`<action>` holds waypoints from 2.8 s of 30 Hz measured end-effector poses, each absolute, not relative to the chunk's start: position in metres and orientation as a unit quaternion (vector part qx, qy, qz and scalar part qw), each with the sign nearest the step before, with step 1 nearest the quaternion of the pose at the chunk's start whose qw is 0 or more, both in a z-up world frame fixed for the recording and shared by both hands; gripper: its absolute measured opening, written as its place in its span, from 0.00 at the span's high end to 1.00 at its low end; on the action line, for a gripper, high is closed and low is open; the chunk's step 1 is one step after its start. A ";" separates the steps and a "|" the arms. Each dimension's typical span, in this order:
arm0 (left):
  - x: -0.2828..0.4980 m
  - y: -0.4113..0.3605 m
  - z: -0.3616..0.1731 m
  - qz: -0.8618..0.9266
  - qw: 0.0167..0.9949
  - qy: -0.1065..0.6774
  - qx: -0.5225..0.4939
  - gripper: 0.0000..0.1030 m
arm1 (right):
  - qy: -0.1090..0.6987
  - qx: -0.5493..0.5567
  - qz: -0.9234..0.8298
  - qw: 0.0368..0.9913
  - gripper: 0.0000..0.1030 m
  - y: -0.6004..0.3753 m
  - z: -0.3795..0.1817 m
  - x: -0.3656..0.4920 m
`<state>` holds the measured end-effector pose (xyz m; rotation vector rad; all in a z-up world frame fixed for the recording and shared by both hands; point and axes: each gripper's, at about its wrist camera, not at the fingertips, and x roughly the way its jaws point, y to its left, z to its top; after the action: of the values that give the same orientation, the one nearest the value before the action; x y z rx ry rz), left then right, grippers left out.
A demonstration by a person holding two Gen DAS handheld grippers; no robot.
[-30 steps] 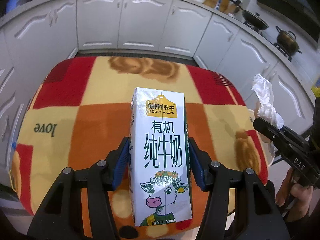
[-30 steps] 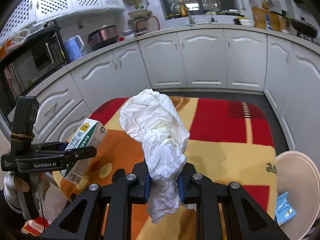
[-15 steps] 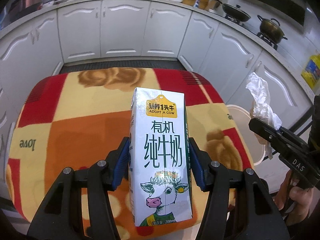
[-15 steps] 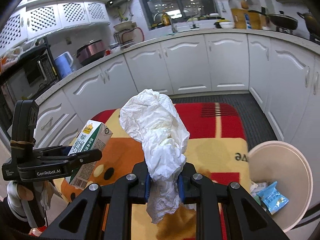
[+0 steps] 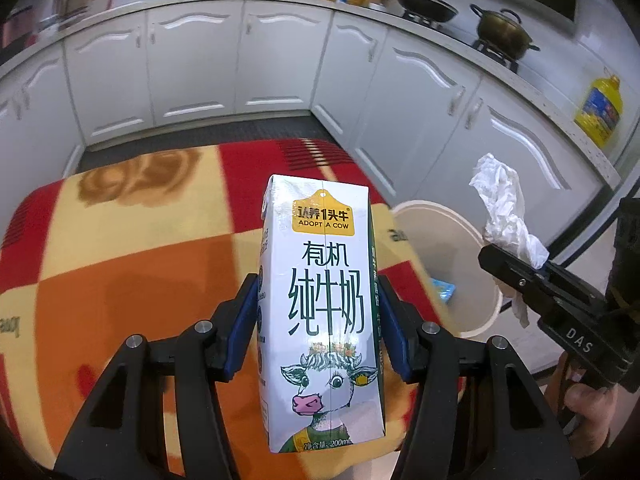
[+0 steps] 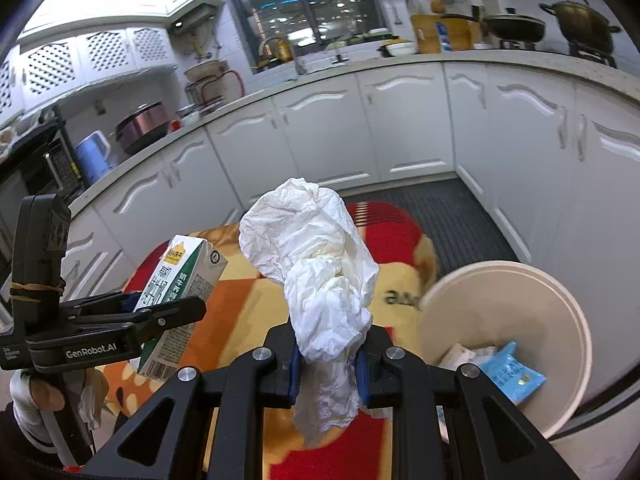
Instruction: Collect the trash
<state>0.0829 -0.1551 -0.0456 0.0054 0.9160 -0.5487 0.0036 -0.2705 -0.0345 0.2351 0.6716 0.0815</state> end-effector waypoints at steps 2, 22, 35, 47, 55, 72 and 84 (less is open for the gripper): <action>0.084 -0.171 -0.048 -0.273 0.856 0.439 0.005 0.47 | 0.330 0.128 0.024 0.935 0.81 -0.286 -0.038 0.001; 0.125 -0.294 -0.082 -0.358 0.796 0.486 -0.035 0.46 | 0.392 0.177 -0.102 0.897 0.63 -0.393 -0.093 0.014; 0.128 -0.290 -0.089 -0.364 0.795 0.482 -0.054 0.22 | 0.394 0.194 -0.112 0.891 0.50 -0.396 -0.099 -0.001; 0.106 -0.258 -0.073 -0.310 0.845 0.436 -0.029 0.22 | 0.370 0.163 -0.116 0.907 0.41 -0.364 -0.084 -0.012; 0.088 -0.240 -0.054 -0.281 0.876 0.393 -0.005 0.22 | 0.335 0.142 -0.120 0.924 0.34 -0.338 -0.057 -0.022; 0.046 -0.200 -0.011 -0.243 0.920 0.306 0.016 0.22 | 0.267 0.104 -0.129 0.949 0.22 -0.295 -0.012 -0.051; 0.025 -0.190 0.008 -0.239 0.933 0.268 0.015 0.22 | 0.225 0.079 -0.139 0.961 0.14 -0.276 0.012 -0.062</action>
<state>0.0254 -0.1900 0.0077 0.0307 0.5473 -0.4882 -0.0623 -0.2762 0.0117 0.1596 0.4559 -0.2808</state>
